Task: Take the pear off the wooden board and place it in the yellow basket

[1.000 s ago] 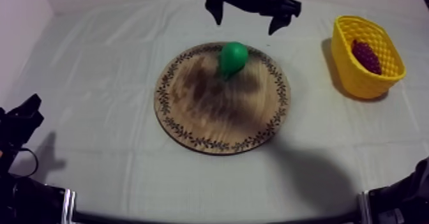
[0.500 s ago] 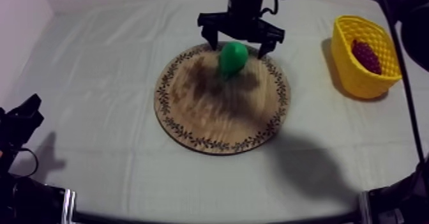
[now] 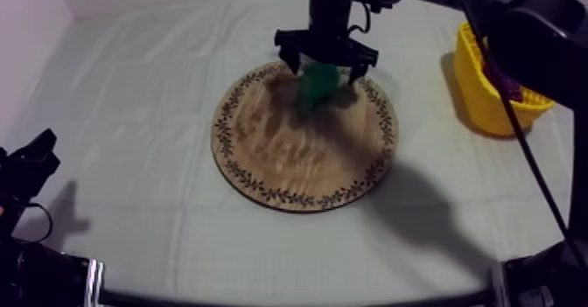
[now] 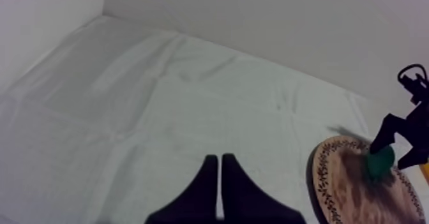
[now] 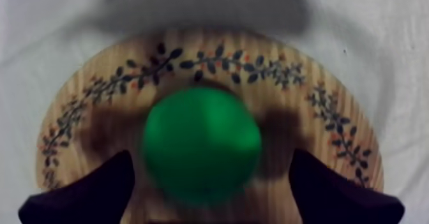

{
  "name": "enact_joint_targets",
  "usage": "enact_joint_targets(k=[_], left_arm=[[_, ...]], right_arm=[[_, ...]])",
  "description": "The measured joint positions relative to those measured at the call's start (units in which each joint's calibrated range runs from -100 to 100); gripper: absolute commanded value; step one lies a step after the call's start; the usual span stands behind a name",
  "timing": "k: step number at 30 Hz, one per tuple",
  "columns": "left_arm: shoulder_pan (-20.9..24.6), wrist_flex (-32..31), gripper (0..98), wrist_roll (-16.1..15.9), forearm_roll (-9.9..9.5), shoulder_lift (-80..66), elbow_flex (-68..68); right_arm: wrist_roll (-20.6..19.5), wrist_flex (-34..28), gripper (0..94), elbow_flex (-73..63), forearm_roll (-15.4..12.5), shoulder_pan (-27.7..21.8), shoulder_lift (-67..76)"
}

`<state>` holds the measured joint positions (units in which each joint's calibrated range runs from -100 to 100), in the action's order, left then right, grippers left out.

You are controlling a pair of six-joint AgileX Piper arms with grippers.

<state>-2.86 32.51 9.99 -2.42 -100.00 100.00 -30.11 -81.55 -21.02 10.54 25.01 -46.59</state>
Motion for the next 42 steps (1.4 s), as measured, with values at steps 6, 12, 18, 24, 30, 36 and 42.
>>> enact_joint_targets(k=[6,12,18,24,30,36,42], left_arm=[[0.0,0.0,0.1,0.0,0.00,0.0,0.0],[0.0,0.0,0.1,0.0,0.00,0.0,0.0],[0.0,0.0,0.1,0.0,0.00,0.0,0.0],[0.0,0.0,0.1,0.0,0.00,0.0,0.0],[0.0,0.0,0.1,0.0,0.00,0.0,0.0],[0.0,0.0,0.1,0.0,0.00,0.0,0.0],[0.0,0.0,0.1,0.0,0.00,0.0,0.0]], right_arm=[[0.2,1.1,48.6,-2.6,0.5,-0.2,-3.7],[0.6,2.2,38.2,-2.8,0.7,-0.3,-4.2],[1.4,2.1,36.7,-0.4,0.7,0.0,-1.0],[3.9,0.8,37.0,4.8,0.7,-0.8,6.9],[8.1,-1.1,37.5,11.3,2.4,-3.3,18.5],[13.8,0.3,38.5,17.8,5.0,-7.6,30.0],[19.5,3.5,38.2,24.4,7.0,-12.7,39.4]])
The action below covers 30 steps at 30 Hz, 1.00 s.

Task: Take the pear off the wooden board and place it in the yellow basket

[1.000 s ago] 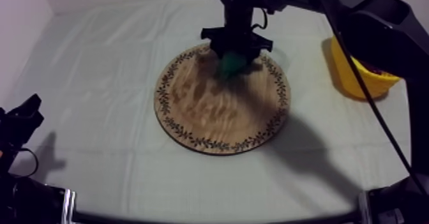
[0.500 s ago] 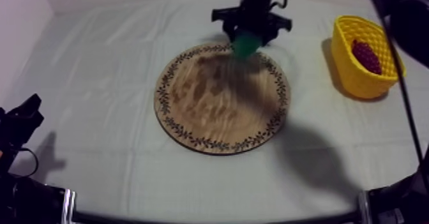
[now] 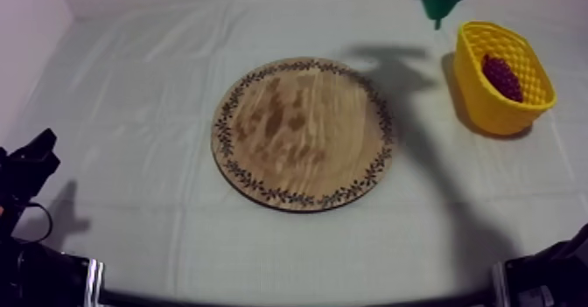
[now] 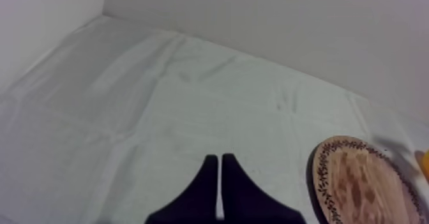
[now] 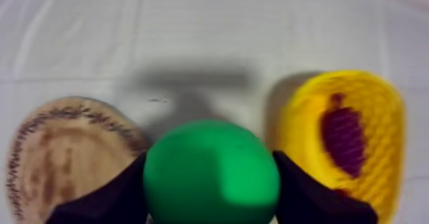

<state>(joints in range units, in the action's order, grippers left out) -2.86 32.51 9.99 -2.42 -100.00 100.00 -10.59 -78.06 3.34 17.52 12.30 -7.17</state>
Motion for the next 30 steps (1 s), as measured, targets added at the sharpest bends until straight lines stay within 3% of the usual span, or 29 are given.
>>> enact_joint_targets(k=[5,13,22,30], left_arm=[[0.0,0.0,0.1,0.0,0.00,0.0,0.0],[0.0,0.0,0.1,0.0,0.00,0.0,0.0],[0.0,0.0,0.1,0.0,0.00,0.0,0.0],[0.0,0.0,0.1,0.0,0.00,0.0,0.0]], right_arm=[[4.6,3.4,37.7,5.9,2.3,-4.3,5.2],[9.0,8.4,37.7,14.0,3.4,-9.9,9.1],[8.8,12.0,37.5,22.5,2.7,-13.5,8.0],[6.7,19.5,38.1,30.7,4.3,-16.7,3.3]])
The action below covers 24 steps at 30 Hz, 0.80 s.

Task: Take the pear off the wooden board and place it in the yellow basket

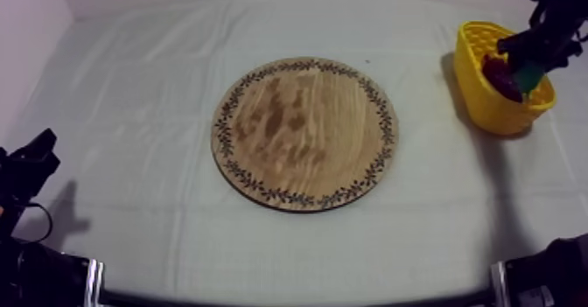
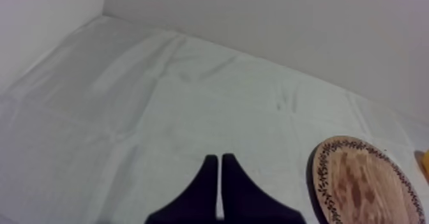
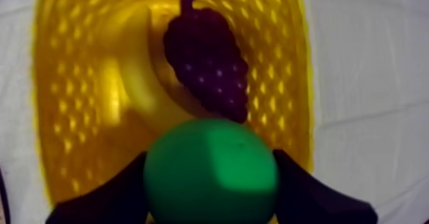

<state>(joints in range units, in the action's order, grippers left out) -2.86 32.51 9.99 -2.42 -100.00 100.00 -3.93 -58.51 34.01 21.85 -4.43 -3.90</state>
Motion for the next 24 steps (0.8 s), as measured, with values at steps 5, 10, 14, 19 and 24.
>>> enact_joint_targets(k=[5,10,14,19,24], left_arm=[[0.0,0.0,0.1,0.0,0.00,0.0,0.0],[0.0,0.0,0.1,0.0,0.00,0.0,0.0],[0.0,0.0,0.1,0.0,0.00,0.0,0.0],[0.0,0.0,0.1,0.0,0.00,0.0,0.0],[0.0,0.0,0.1,0.0,0.00,0.0,0.0]], right_arm=[[0.0,3.5,55.9,-0.7,-0.7,-1.2,-4.4],[0.0,4.2,68.4,-3.7,-2.9,-1.1,-7.9],[0.0,4.7,70.8,-4.6,-4.3,-0.3,-7.6],[0.1,6.0,67.1,-2.8,-4.6,1.1,-3.0],[-0.7,11.9,62.4,3.1,-4.3,2.0,4.7]])
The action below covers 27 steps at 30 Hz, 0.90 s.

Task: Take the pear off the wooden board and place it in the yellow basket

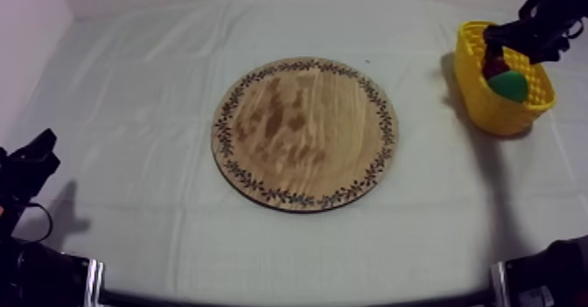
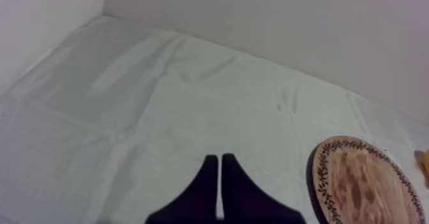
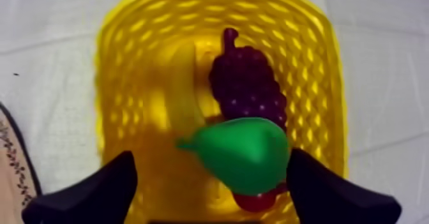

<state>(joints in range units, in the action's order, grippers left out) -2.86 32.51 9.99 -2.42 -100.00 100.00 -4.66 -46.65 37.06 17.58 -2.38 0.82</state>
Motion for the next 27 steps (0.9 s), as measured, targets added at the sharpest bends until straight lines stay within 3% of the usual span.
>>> enact_joint_targets(k=[9,20,23,27], left_arm=[[0.0,0.0,0.1,0.0,0.00,0.0,0.0],[0.0,0.0,0.1,0.0,0.00,0.0,0.0],[0.0,0.0,0.1,0.0,0.00,0.0,0.0],[0.0,0.0,0.1,0.0,0.00,0.0,0.0]], right_arm=[[-1.7,10.6,56.2,18.9,2.7,2.5,20.8],[-3.3,16.0,51.3,43.8,5.4,3.6,49.1],[-2.0,18.5,48.8,49.9,3.9,3.2,56.7],[1.6,19.3,44.2,57.1,-1.3,2.7,68.0]])
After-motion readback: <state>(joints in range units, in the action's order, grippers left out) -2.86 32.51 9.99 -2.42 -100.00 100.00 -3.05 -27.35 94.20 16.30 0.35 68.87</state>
